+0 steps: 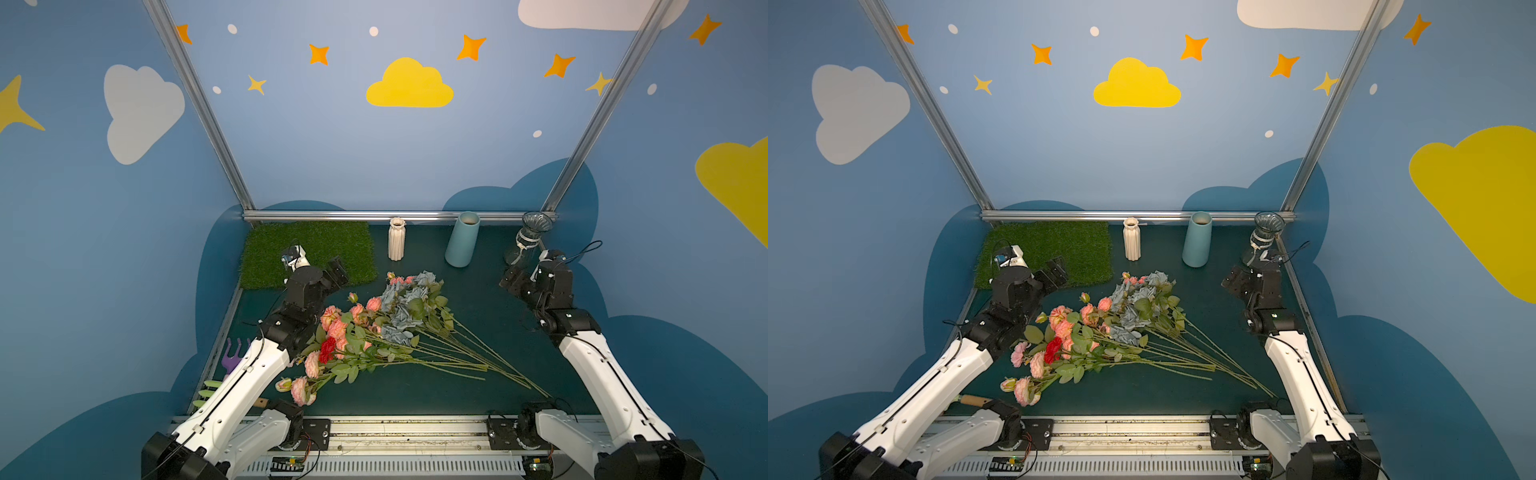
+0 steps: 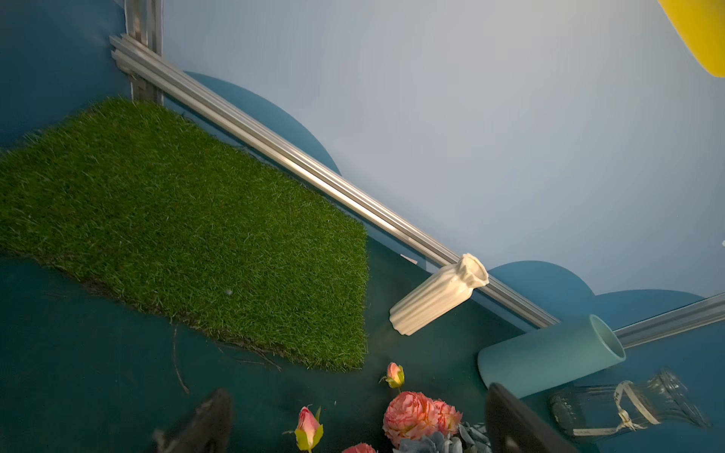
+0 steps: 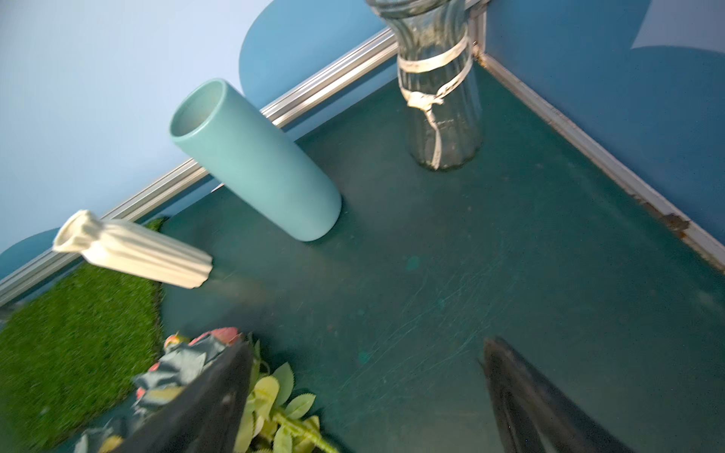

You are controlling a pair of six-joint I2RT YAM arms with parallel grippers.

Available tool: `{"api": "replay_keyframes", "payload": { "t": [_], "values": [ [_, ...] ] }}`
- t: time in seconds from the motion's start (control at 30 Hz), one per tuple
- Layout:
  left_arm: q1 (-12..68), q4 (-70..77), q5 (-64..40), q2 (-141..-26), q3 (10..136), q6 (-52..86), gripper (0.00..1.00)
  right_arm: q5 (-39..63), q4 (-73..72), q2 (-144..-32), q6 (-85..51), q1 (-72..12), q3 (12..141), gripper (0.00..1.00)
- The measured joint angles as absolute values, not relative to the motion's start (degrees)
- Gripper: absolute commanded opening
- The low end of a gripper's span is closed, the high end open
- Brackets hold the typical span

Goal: Place the pink flowers into the vase
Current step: Pick up the flower at the center of the board.

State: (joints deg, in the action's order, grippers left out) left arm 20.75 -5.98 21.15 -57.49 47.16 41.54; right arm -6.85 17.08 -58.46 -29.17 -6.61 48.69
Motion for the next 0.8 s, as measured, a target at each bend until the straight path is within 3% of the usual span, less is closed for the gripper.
{"api": "replay_keyframes", "payload": {
  "t": [0.2, 0.53, 0.8],
  "values": [
    [19.6, -0.1, 15.5, -57.8, 43.4, 42.8, 1.0, 0.8, 17.9, -57.8, -28.5, -7.2, 48.6, 0.93],
    [19.6, -4.8, 18.1, -60.0, 48.1, 37.5, 1.0, 9.8, 16.7, -55.8, -26.8, -7.4, 46.1, 0.93],
    [28.3, -15.5, 28.8, -70.3, 60.4, 31.2, 1.0, 11.6, 20.4, -57.9, -25.0, -9.6, 48.5, 0.93]
  ]
}}
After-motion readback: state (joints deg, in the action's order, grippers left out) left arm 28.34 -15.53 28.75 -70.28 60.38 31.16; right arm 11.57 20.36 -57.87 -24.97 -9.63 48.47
